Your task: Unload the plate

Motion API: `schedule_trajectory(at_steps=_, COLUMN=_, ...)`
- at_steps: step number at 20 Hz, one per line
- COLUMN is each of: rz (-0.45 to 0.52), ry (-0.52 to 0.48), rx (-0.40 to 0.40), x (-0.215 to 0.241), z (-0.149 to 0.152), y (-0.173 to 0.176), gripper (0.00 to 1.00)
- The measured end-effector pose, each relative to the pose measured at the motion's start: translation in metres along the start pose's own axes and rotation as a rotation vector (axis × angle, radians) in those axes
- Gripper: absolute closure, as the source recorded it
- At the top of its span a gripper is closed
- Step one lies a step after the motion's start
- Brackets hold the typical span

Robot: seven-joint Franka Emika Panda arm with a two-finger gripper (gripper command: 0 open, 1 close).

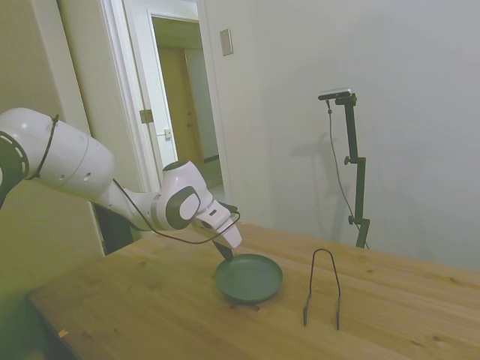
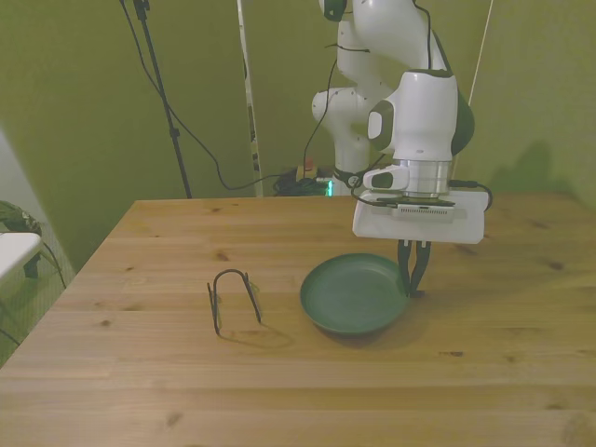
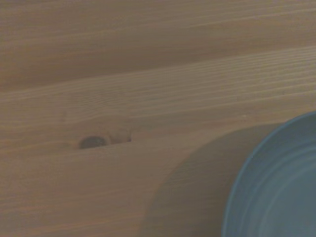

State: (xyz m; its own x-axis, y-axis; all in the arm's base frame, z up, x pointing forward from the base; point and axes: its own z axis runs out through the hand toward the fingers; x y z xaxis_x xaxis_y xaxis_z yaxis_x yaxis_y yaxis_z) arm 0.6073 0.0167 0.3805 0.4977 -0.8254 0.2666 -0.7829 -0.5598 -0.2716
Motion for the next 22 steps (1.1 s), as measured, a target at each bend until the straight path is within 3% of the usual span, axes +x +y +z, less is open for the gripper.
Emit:
schedule_trajectory(at_steps=15, rz=-0.023, ry=-0.017, rx=0.014, x=-0.009, z=-0.016, y=-0.002, gripper=0.0)
schedule_trajectory(at_steps=18, rz=-0.028, ry=-0.033, rx=0.02, x=-0.011, z=-0.042, y=0.001, gripper=0.0)
schedule_trajectory(at_steps=22, rz=-0.056, ry=-0.061, rx=0.027, x=-0.023, z=-0.11, y=0.009, gripper=0.0)
